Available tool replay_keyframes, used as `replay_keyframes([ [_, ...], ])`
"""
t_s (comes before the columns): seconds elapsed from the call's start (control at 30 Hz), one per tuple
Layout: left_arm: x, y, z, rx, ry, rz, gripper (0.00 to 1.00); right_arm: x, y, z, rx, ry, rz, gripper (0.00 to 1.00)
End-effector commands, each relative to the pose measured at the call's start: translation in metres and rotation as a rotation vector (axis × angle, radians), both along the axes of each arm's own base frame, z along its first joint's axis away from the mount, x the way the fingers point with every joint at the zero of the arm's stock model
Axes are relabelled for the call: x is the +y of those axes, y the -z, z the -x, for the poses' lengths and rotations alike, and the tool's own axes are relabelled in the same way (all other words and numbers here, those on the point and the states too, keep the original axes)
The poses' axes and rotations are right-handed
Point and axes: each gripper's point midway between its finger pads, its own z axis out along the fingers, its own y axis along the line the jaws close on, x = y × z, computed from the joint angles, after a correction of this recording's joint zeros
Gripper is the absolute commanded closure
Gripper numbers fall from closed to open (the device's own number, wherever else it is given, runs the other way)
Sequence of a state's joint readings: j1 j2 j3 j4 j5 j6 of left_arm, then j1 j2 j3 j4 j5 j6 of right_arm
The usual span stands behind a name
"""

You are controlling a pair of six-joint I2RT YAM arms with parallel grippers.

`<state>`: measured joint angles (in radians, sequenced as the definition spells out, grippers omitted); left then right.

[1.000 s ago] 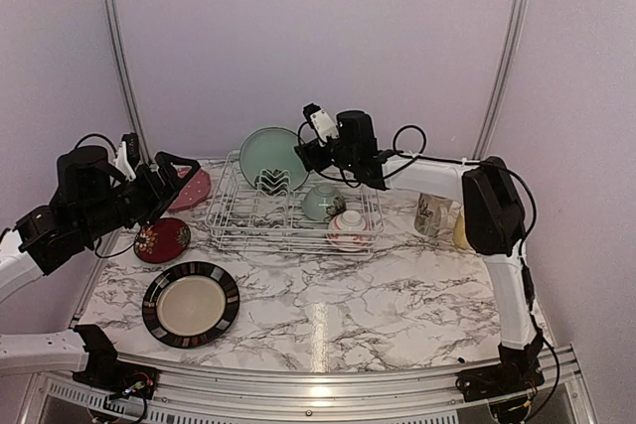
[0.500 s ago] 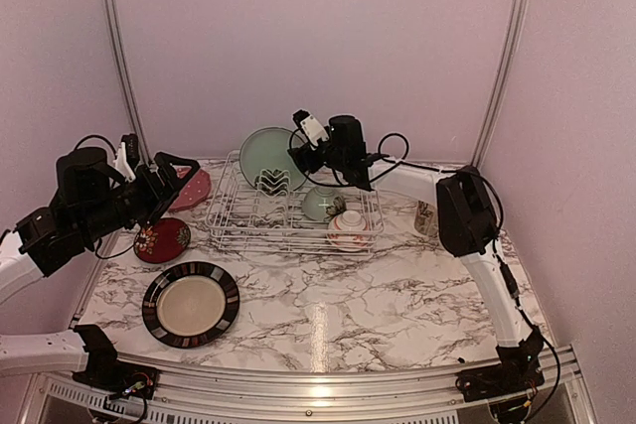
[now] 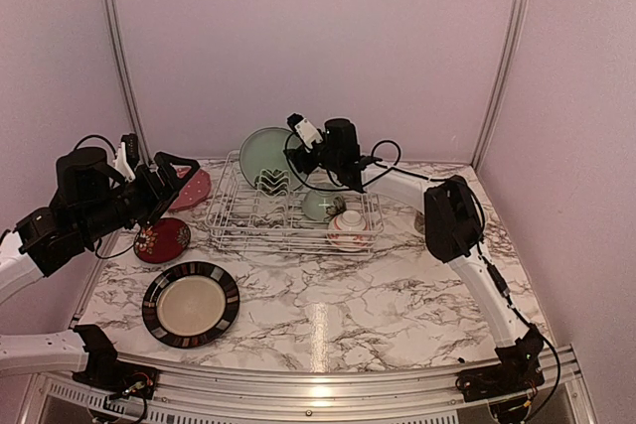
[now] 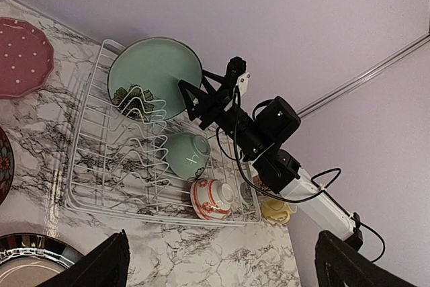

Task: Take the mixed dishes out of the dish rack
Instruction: Grab the plate from the dish rack.

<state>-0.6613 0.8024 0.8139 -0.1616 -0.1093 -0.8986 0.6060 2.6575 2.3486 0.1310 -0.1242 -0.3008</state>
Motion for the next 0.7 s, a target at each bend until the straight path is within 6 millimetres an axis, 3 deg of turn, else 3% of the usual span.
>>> replay_keyframes([
  [0.0,-0.001,0.001,0.0,-0.01,0.003,-0.002,0.01,0.009,0.005,0.007,0.016,-0.091,-0.001,0.41],
  [0.1,-0.002,0.003,-0.001,-0.006,0.005,-0.003,0.01,0.013,0.007,0.01,0.021,-0.116,-0.006,0.55],
  [0.23,-0.002,0.002,0.0,-0.008,0.007,0.001,0.01,0.015,0.003,0.013,0.016,-0.142,-0.012,0.6],
  [0.33,0.0,0.004,0.001,-0.003,0.002,-0.004,0.01,0.016,-0.001,0.014,0.005,-0.152,-0.016,0.69],
  [0.53,0.001,0.008,0.002,0.004,-0.002,-0.001,0.01,0.014,-0.025,0.017,-0.008,-0.177,-0.052,1.0],
  [0.67,0.001,0.006,0.002,-0.002,-0.002,0.004,0.01,0.008,-0.051,0.02,-0.017,-0.184,-0.093,1.0],
])
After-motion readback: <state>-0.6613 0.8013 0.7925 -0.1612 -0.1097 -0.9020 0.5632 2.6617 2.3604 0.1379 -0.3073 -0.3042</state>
